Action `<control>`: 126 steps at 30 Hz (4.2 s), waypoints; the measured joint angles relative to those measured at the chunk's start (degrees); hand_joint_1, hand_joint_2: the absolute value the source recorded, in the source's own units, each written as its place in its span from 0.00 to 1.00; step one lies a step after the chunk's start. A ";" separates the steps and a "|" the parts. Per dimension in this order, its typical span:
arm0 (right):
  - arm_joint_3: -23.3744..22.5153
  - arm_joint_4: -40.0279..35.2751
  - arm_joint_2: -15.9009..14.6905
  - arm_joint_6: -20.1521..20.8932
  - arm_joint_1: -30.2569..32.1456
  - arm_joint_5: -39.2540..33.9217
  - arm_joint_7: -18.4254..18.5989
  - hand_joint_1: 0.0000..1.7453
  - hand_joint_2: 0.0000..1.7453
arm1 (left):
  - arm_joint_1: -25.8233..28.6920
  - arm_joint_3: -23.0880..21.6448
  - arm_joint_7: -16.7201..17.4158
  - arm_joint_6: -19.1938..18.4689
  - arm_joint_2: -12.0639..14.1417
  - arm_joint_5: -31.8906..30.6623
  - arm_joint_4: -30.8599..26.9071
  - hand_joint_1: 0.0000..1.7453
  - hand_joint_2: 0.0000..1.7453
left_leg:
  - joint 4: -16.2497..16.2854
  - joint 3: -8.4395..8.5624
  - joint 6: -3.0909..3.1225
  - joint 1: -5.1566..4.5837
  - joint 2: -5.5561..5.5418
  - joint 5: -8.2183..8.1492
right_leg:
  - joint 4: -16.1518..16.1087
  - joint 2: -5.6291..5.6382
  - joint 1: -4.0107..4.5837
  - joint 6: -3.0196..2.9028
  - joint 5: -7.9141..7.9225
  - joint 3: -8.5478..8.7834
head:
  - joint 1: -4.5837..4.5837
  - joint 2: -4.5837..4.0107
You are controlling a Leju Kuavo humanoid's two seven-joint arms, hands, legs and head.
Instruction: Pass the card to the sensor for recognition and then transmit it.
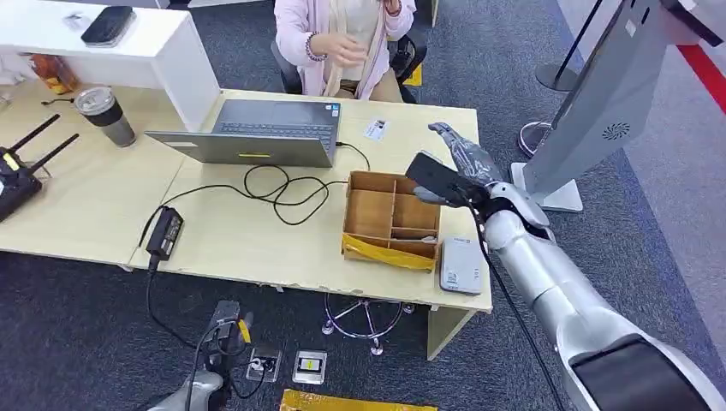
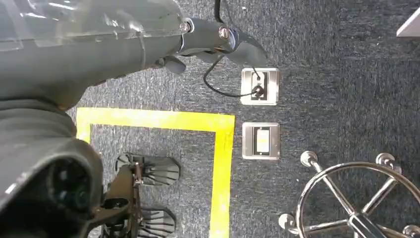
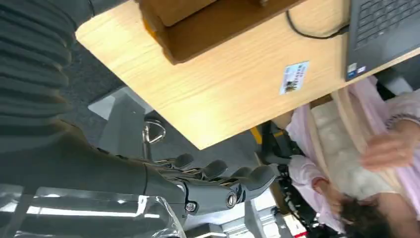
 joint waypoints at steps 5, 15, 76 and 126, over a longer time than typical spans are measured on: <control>0.00 -0.22 -0.14 0.00 0.06 -0.02 0.16 0.00 1.00 | 0.01 0.02 -0.04 0.00 0.02 0.02 0.00 0.00 0.00 | 0.00 0.00 0.00 0.00 0.00 0.00 | 0.00 0.00 0.00 0.00 0.00 0.00 | 0.02 0.00; -0.37 -13.33 -5.53 -0.83 13.86 -1.18 3.54 0.00 1.00 | 1.33 2.10 -1.77 2.10 1.55 1.07 0.13 0.00 0.00 | -0.01 -0.02 -0.04 0.04 0.02 -0.03 | 0.00 0.02 0.04 0.00 0.00 0.01 | 0.00 0.00; 8.52 -45.83 -13.70 -11.37 32.83 30.58 24.83 0.00 1.00 | 3.59 5.03 -2.91 4.98 1.57 -0.85 0.07 0.00 0.00 | -0.03 -0.01 -0.05 0.06 0.04 -0.04 | -0.02 0.03 0.06 0.00 0.00 0.01 | 0.00 0.00; 6.73 -18.09 3.59 -7.08 20.69 38.95 22.60 0.00 1.00 | 0.97 4.17 -0.66 2.97 0.35 -4.90 -0.04 0.00 0.00 | -0.03 -0.02 -0.05 0.07 0.04 -0.04 | -0.01 0.03 0.07 -0.01 -0.01 0.00 | 0.00 0.00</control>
